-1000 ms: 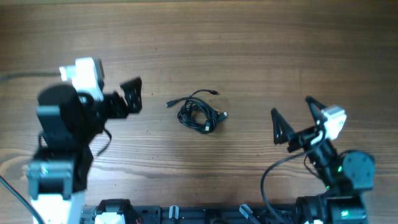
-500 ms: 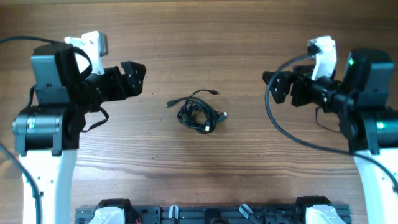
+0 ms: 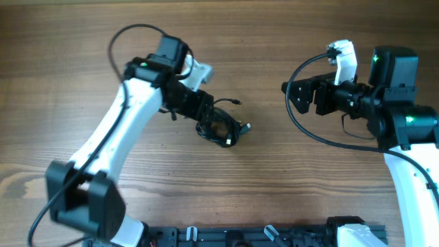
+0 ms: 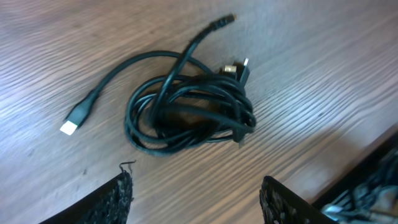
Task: Untangle cables
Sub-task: 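Reach the left gripper to the cable bundle and grasp it, then lift the bundle with the left gripper and grasp a loop with the right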
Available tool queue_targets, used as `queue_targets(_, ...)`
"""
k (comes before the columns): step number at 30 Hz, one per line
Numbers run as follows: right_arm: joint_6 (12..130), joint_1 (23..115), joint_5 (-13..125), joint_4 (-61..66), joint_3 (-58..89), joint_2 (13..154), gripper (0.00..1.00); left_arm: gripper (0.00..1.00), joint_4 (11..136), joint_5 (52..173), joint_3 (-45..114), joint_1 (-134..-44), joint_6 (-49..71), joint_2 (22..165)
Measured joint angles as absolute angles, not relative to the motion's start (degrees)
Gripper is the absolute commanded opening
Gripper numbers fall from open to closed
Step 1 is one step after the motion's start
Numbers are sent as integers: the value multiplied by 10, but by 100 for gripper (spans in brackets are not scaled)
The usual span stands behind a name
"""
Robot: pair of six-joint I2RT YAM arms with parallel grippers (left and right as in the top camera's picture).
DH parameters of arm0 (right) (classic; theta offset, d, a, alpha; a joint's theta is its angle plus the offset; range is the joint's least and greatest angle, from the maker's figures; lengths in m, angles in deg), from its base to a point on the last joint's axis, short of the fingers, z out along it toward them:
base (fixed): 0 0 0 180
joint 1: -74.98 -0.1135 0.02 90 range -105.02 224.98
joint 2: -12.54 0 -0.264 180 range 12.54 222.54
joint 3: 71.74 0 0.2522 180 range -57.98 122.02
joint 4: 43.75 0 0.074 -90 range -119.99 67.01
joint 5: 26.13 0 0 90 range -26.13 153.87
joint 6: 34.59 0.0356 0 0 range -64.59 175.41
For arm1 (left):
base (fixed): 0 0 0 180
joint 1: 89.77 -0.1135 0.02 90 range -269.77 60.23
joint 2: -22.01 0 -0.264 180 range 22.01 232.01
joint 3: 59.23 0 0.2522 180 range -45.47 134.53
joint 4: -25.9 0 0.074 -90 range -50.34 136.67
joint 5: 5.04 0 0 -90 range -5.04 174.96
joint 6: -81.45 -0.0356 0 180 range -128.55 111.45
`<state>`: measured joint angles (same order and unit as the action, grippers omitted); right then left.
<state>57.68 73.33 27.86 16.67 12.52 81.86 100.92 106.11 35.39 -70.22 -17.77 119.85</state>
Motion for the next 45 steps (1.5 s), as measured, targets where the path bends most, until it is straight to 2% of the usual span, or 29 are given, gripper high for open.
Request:
queue_targets(6, 566, 733, 279, 173, 125, 819, 100, 69, 963, 1061, 354, -689, -240, 1290)
queue_targets(15, 566, 733, 279, 174, 125, 819, 100, 67, 877, 1093, 308, -689, -298, 1305)
queue_targets(16, 566, 733, 279, 175, 125, 819, 100, 65, 867, 1099, 297, -689, -303, 1306)
queue_targets(17, 566, 733, 279, 175, 125, 819, 100, 58, 855, 1103, 287, -689, -306, 1306)
queue_targets(19, 566, 733, 279, 176, 125, 822, 100, 23, 835, 1109, 269, -689, -310, 1307)
queue_targets(20, 566, 733, 279, 176, 125, 824, 100, 13, 833, 1109, 268, -689, -311, 1307)
queue_targets(24, 566, 733, 279, 176, 125, 832, 100, 9, 822, 1115, 266, -689, -318, 1308)
queue_targets(25, 566, 733, 279, 176, 125, 833, 100, 4, 823, 1116, 266, -689, -316, 1308)
queue_targets(27, 566, 733, 279, 176, 125, 835, 100, 4, 822, 1120, 266, -689, -305, 1308)
queue_targets(32, 566, 733, 279, 173, 125, 838, 100, 4, 812, 1124, 265, -691, -218, 1308)
queue_targets(37, 575, 733, 254, 147, 125, 838, 100, 4, 819, 1125, 300, -736, -27, 1296)
queue_targets(38, 579, 732, 246, 141, 125, 838, 99, 4, 814, 1125, 311, -761, 51, 1271)
queue_targets(40, 591, 722, 239, 127, 125, 838, 97, 4, 808, 1124, 319, -783, 122, 1237)
queue_targets(43, 615, 692, 233, 101, 126, 838, 91, 4, 807, 1123, 324, -800, 214, 1181)
queue_targets(45, 639, 666, 234, 78, 126, 840, 84, 4, 807, 1125, 326, -800, 259, 1160)
